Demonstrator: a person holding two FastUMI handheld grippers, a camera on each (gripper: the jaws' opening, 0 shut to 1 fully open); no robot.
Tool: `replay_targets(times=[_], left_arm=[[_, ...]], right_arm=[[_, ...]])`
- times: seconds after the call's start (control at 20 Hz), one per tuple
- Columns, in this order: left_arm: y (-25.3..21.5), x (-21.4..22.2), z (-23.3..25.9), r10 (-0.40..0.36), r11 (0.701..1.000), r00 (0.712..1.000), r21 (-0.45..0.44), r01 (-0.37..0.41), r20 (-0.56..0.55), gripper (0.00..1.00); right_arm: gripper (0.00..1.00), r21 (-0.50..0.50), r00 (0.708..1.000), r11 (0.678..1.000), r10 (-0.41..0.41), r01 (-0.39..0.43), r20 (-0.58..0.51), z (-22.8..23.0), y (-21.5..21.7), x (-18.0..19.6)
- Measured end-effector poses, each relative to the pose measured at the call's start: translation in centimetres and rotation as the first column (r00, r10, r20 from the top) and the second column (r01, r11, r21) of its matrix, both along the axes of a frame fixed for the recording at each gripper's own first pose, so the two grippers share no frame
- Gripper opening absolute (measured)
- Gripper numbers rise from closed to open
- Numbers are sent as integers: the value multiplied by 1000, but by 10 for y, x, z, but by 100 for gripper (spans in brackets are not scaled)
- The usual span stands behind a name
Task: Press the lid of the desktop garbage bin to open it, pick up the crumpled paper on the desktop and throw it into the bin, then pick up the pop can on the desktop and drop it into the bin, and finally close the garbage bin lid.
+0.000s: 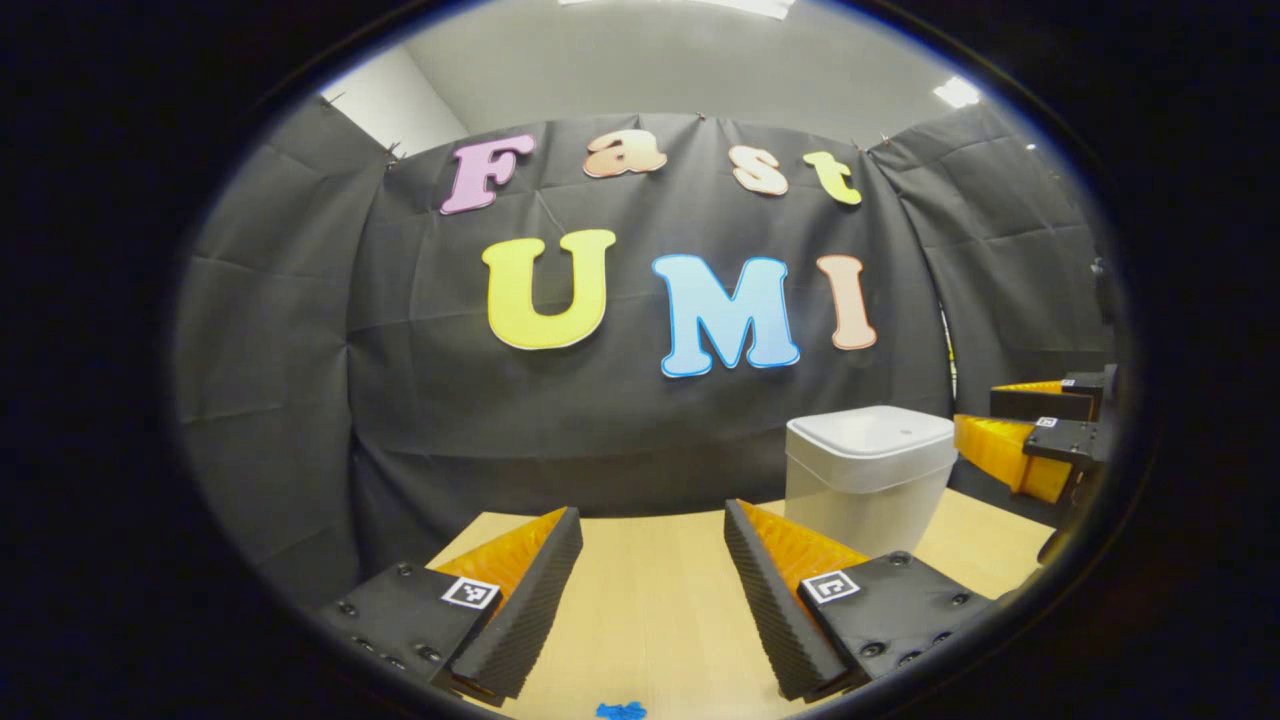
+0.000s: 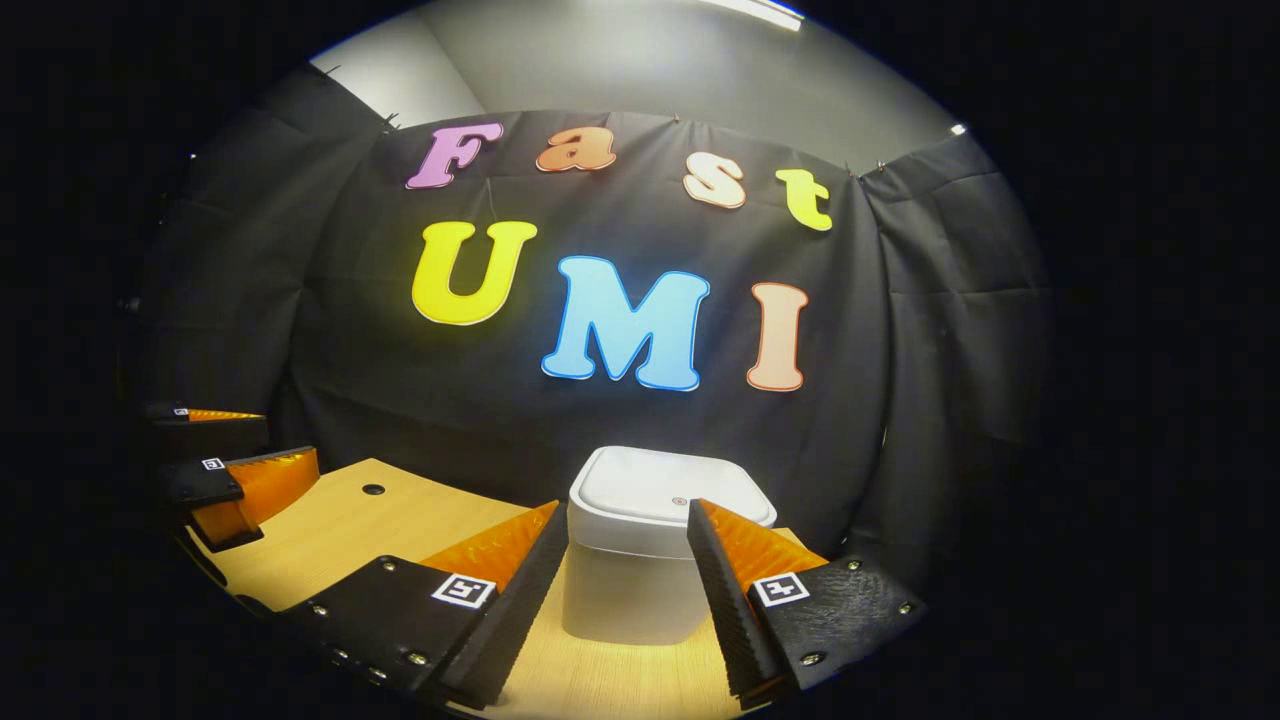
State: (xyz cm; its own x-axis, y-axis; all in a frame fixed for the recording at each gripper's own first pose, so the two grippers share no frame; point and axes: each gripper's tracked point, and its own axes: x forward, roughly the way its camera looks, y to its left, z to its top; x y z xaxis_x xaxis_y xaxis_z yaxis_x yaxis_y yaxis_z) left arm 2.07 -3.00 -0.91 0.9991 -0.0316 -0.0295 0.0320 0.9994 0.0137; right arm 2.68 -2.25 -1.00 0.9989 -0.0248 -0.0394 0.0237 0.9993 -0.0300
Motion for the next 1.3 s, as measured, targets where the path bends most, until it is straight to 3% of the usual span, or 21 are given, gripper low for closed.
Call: replay_targets(times=[0.05, 0.15, 0.2, 0.25, 0.3, 0.35, 0.45, 0.5, 0.55, 0.85, 1.05, 1.1, 1.15, 1.3], left_arm=[[0, 0, -1, 2, 1000, 1000, 4, -2, -3, 100], [-1, 4, -1, 6, 1000, 1000, 12, -6, -7, 100], [-1, 5, -1, 7, 1000, 1000, 14, -7, -9, 100], [-2, 7, -1, 7, 1000, 1000, 17, -7, -12, 100], [-3, 8, -2, 7, 1000, 1000, 20, -7, -14, 100], [-3, 8, -3, 7, 1000, 1000, 21, -6, -15, 100], [-7, 12, -4, 6, 1000, 1000, 23, -5, -20, 100], [-8, 14, -4, 2, 1000, 1000, 22, -2, -22, 100], [-9, 14, -5, 1, 1000, 1000, 22, 0, -25, 100], [-13, 18, -6, -5, 1000, 1000, 23, 6, -29, 87], [-14, 21, -8, -7, 1000, 999, 25, 8, -33, 87], [-14, 21, -8, -9, 1000, 999, 25, 10, -34, 94], [-14, 21, -8, -10, 1000, 999, 26, 11, -34, 87], [-15, 25, -8, -10, 999, 999, 32, 11, -32, 87]], right_arm=[[76, 4, 1000, 1000, 3, -3, -4, -3, -1, 3], [52, 17, 1000, 1000, -6, 6, -14, -5, -6, 11], [52, 21, 1000, 1000, 2, -1, -21, -7, -5, 15], [40, 19, 999, 999, -35, 36, -27, -7, -11, 22], [44, 30, 999, 999, -34, 35, -26, -6, -15, 26], [28, 33, 999, 999, -35, 36, -28, -9, -16, 30], [28, 31, 999, 999, -20, 21, -31, -13, -15, 43], [28, 29, 996, 996, -80, 81, -40, -14, -31, 41], [2, 52, 996, 996, -77, 79, -35, -10, -30, 51], [0, 119, 996, 991, -56, 63, -63, -21, -38, 82], [0, 175, 989, 984, -21, 47, -144, -40, -39, 105], [0, 193, 987, 980, -13, 45, -163, -44, -40, 108], [0, 205, 985, 978, -9, 45, -173, -46, -40, 107], [0, 174, 984, 984, -11, 43, -179, -46, -43, 111]])
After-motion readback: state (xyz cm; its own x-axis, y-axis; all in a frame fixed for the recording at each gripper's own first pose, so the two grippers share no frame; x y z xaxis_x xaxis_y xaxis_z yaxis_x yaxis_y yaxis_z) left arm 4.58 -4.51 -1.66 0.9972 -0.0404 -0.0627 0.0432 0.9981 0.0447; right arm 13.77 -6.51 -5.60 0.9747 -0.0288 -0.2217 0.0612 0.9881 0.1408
